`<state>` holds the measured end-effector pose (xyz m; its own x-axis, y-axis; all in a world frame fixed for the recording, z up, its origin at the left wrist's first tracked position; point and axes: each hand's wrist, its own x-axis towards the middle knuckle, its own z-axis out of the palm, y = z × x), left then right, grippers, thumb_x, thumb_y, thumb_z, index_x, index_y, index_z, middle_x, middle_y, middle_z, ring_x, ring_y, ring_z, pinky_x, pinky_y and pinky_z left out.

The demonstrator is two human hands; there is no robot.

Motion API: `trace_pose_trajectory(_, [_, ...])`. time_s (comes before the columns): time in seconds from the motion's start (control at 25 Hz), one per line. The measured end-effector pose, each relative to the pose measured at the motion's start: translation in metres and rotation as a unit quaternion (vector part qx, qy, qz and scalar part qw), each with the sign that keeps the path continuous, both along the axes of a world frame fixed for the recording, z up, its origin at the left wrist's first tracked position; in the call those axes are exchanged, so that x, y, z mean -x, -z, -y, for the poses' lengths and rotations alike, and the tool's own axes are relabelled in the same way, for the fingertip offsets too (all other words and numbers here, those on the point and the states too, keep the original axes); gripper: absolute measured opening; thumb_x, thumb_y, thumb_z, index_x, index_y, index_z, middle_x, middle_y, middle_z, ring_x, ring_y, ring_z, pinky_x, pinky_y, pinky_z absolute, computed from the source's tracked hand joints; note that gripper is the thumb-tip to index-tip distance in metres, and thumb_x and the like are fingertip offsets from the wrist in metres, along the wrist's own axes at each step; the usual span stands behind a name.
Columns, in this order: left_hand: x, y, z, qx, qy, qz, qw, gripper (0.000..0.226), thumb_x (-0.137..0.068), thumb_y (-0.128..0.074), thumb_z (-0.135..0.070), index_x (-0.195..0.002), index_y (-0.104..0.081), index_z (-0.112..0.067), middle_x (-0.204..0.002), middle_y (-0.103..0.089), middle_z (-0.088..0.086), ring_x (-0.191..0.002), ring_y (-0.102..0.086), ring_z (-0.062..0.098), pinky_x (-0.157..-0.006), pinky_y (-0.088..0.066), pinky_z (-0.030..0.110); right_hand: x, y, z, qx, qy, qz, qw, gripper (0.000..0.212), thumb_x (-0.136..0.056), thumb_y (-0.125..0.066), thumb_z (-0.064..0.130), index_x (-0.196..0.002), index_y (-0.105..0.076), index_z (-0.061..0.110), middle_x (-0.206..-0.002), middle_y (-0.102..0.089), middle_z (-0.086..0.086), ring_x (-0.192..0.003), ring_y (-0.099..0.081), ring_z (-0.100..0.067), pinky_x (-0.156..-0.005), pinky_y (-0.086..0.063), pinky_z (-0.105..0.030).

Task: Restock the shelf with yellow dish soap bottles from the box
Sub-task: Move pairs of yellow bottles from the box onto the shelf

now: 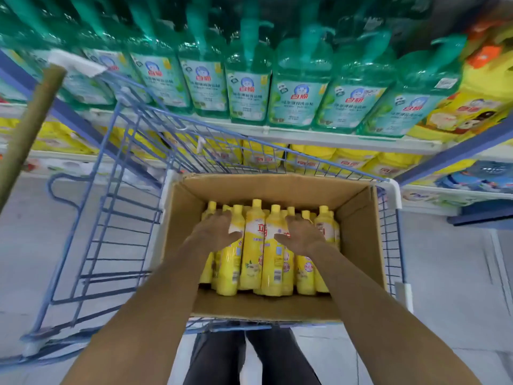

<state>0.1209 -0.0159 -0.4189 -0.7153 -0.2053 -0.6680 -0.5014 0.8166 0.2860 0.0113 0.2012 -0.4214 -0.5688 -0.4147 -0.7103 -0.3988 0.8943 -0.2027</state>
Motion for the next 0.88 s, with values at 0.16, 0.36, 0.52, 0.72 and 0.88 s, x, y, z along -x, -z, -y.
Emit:
trace_pose_trajectory(0.16, [0.009, 0.046, -0.006, -0.035, -0.051, 0.013, 0.998, 0.063, -0.092, -0.06, -0.05, -0.137, -0.044, -0.009, -0.132, -0.054, 0.014, -0.121, -0.055, 0.034, -0.096, -0.049, 0.046, 0.007, 0.033, 0.015, 0.018, 0.027, 0.003, 0.999, 0.061, -0.1, -0.052, 0.051, -0.138, -0.045, 0.004, -0.139, -0.049, -0.016, -0.129, -0.05, -0.034, -0.096, -0.046, -0.043])
trace_pose_trajectory(0.36, [0.022, 0.061, -0.007, -0.044, -0.153, -0.037, 0.987, 0.047, -0.081, -0.076, -0.029, -0.119, -0.059, -0.01, -0.12, -0.062, 0.01, -0.117, -0.059, 0.031, -0.086, -0.047, 0.033, 0.018, 0.05, 0.033, 0.043, 0.106, -0.012, 0.993, 0.058, -0.085, -0.073, 0.049, -0.122, -0.055, 0.008, -0.119, -0.062, -0.01, -0.114, -0.06, -0.03, -0.081, -0.045, -0.034])
trace_pose_trajectory(0.52, [0.025, 0.054, 0.004, -0.116, -0.225, 0.0, 0.968, 0.076, -0.071, -0.088, -0.032, -0.135, -0.053, -0.011, -0.131, -0.06, 0.006, -0.117, -0.059, 0.026, -0.093, -0.05, 0.036, 0.015, 0.047, 0.034, 0.09, 0.237, 0.029, 0.967, 0.058, -0.075, -0.086, 0.035, -0.12, -0.062, 0.008, -0.109, -0.065, -0.002, -0.11, -0.063, -0.026, -0.085, -0.051, -0.033])
trace_pose_trajectory(0.72, [0.018, 0.023, 0.003, -0.19, -0.231, -0.044, 0.953, 0.07, -0.069, -0.091, -0.018, -0.127, -0.053, -0.009, -0.109, -0.052, -0.002, -0.09, -0.059, 0.02, -0.062, -0.057, 0.037, 0.005, 0.025, 0.035, 0.125, 0.253, 0.078, 0.956, 0.069, -0.071, -0.091, 0.03, -0.128, -0.058, 0.009, -0.116, -0.06, 0.001, -0.118, -0.059, -0.023, -0.091, -0.049, -0.03])
trace_pose_trajectory(0.88, [0.022, -0.029, 0.012, -0.213, -0.208, -0.135, 0.945, 0.052, -0.059, -0.095, -0.017, -0.091, -0.054, -0.014, -0.086, -0.058, -0.002, -0.074, -0.053, 0.012, -0.055, -0.053, 0.029, 0.007, -0.037, 0.041, 0.195, 0.168, 0.046, 0.965, 0.06, -0.065, -0.095, 0.028, -0.116, -0.067, 0.013, -0.102, -0.066, 0.004, -0.096, -0.063, -0.014, -0.066, -0.043, -0.007])
